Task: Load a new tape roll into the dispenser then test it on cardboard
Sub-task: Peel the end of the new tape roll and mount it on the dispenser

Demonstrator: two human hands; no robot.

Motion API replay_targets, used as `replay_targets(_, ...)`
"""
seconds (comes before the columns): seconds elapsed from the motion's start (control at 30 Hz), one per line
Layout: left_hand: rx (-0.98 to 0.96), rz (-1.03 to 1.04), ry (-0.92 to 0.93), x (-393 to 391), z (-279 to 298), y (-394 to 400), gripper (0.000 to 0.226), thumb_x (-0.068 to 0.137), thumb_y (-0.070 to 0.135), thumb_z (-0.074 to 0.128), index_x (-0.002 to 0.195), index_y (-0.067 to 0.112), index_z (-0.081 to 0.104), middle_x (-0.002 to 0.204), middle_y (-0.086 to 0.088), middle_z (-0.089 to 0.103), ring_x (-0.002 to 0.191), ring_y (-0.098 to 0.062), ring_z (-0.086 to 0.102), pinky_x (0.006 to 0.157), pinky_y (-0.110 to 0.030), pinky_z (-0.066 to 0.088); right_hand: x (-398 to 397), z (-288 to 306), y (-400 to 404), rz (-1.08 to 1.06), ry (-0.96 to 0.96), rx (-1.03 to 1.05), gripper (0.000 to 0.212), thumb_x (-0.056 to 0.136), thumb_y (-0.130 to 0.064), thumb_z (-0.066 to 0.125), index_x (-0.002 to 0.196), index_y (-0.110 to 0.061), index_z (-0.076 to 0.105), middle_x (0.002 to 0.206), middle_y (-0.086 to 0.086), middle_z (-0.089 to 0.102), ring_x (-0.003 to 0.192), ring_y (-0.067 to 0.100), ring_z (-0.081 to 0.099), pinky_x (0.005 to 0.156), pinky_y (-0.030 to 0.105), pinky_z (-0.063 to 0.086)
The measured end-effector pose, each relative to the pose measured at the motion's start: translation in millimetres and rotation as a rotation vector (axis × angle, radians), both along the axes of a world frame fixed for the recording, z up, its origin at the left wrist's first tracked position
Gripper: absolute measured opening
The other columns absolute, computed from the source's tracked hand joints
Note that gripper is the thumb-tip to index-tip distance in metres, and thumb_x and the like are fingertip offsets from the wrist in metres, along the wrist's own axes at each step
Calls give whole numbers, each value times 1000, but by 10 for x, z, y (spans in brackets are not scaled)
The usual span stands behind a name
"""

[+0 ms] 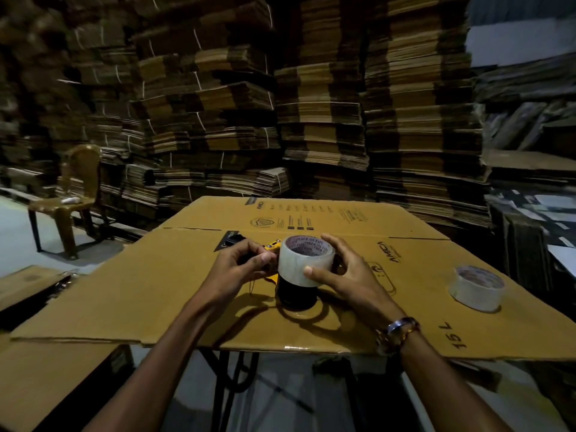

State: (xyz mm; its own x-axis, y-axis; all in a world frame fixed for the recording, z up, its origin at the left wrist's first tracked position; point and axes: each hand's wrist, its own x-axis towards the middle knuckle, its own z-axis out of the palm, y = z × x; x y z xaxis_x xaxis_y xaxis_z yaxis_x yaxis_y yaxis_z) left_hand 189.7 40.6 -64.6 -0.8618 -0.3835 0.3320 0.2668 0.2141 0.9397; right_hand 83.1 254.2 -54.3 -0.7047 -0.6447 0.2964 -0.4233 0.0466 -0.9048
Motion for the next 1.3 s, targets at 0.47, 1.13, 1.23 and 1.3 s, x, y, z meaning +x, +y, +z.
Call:
replay_targets(0.47,-111,-210,-240,-99,-362,-82,102,74,45,87,155,34,26,149,3,53,134,-14,54,112,-44,45,-192,-288,-200,16,-66,-72,89,74,-40,87,148,-39,38,145,-7,52,130,15,54,104,41,53)
replay_targets(1.13,-234,-88,-177,-263,-331,206,88,60,39,89,138,25,52,120,7,68,107,-10,66,89,-38,60,-116,-252,-337,-129,273,68,101,64,-53,88,149,-37,37,139,-12,47,124,8,52,102,34,52)
replay_targets(1.23,-247,-84,-173,-285,-361,189,80,65,31,91,135,27,53,117,6,69,105,-11,67,87,-40,60,-106,-211,-330,-104,349,108,83,67,-56,85,140,-34,50,127,-18,49,119,0,52,101,29,52)
replay_targets(1.3,-249,-89,-172,-301,-382,165,78,66,28,91,135,29,53,118,6,69,106,-12,67,87,-38,61,-108,-197,-339,-87,398,139,79,69,-55,84,138,-32,53,125,-21,48,118,-4,52,101,22,50)
